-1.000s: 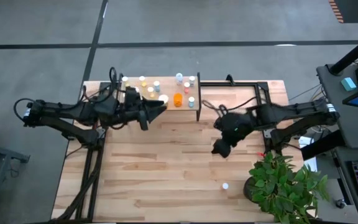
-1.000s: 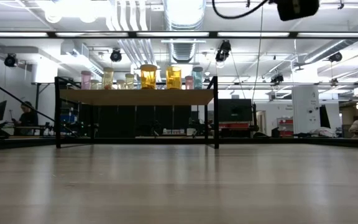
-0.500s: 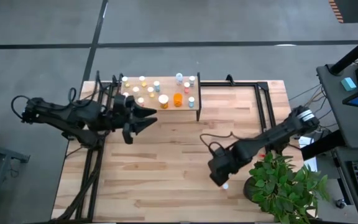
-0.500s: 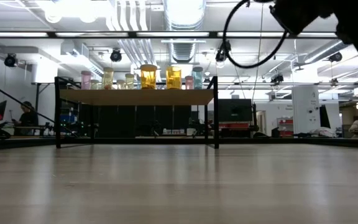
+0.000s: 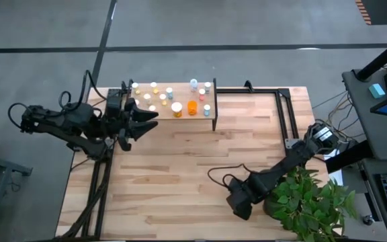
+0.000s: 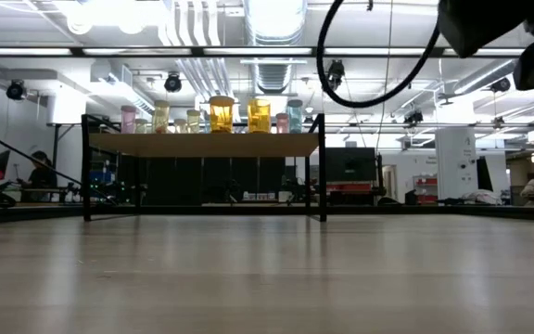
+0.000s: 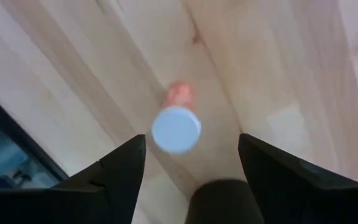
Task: Pick and place medicine bottles onto shelf by color
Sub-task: Put the red pill bottle on the shelf
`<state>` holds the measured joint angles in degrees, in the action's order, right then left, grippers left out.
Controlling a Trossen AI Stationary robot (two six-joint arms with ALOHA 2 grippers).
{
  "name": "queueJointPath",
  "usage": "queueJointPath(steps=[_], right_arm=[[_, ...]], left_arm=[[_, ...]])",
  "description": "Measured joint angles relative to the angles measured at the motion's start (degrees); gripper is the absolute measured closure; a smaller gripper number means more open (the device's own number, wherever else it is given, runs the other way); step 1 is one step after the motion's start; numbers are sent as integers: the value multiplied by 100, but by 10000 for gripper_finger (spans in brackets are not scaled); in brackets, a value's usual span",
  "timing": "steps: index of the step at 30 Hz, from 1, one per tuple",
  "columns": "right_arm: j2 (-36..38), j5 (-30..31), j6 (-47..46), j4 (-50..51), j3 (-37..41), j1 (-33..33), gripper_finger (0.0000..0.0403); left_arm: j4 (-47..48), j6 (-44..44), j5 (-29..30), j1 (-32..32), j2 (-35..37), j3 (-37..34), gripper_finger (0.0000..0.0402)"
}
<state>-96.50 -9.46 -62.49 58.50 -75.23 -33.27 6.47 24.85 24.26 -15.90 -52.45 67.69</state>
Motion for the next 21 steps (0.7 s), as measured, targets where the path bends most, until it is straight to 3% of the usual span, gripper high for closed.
queueJointPath(steps=[6,21], right_arm=[[-8,370,-200,-123,28,-14,160],[-383,218,-77,-337,49,-112,170]], left_arm=[[3,-6,-1,2,92,-65,224],[-1,27,-1,2,64,-69,224]])
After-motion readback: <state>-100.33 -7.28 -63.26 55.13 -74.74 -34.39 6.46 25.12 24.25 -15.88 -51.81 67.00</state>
